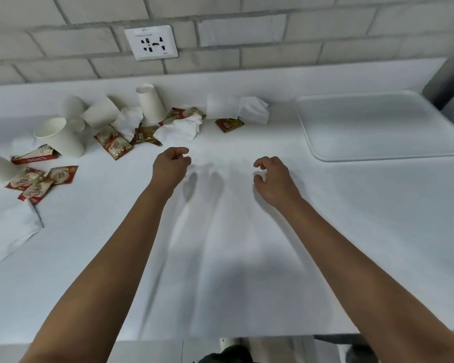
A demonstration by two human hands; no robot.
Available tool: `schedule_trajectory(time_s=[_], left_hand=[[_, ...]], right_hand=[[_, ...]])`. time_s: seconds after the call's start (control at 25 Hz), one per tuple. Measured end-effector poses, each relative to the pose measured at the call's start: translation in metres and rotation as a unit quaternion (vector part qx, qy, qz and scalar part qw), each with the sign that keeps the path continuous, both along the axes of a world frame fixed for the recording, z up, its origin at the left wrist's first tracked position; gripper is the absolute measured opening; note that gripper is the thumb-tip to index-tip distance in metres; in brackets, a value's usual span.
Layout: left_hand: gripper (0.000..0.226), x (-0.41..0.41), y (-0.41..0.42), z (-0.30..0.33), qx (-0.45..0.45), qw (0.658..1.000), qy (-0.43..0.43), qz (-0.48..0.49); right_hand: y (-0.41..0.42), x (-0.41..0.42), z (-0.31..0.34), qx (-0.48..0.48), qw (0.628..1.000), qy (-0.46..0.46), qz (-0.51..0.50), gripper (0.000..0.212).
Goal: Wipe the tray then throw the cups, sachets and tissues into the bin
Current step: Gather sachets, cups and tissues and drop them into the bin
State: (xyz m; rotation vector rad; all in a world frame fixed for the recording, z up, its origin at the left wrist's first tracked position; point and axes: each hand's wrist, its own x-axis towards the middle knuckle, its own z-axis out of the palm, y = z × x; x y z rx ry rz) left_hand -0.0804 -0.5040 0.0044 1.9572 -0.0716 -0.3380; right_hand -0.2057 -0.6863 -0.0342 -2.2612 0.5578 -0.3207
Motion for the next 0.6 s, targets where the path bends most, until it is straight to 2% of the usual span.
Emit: schedule_trajectory(time_s=[0.08,0.16,0.28,0.36,0.48,0.6], left_hand=[[0.026,0.038,0.009,-0.011,0.074,0.995,-0.06,0.009],[0.029,0.072,0.014,-0.021,0.161,0.975,-0.152,0.0],[0.034,0.105,0.009,-0.029,0.2,0.95,-0.239,-0.029],[0.047,0.126,0.004,-0.032,0.24,0.926,-0.28,-0.076],[0.078,0.145,-0.003,-0.035,0.345,0.875,-0.284,-0.186],[0.097,0.156,-0.01,-0.035,0.443,0.821,-0.269,-0.24]], right_hand=[[0.005,0.033,-0.003,-0.03,0.999,0.024,0.01,0.029],[0.004,0.065,-0.004,-0.064,0.996,0.056,0.015,0.033],[-0.003,0.097,-0.003,-0.115,0.988,0.098,0.022,0.038],[-0.008,0.12,-0.003,-0.145,0.981,0.126,0.023,0.045],[-0.015,0.152,-0.004,-0.172,0.966,0.188,0.038,0.059],[-0.019,0.173,-0.012,-0.153,0.965,0.212,0.023,0.065]])
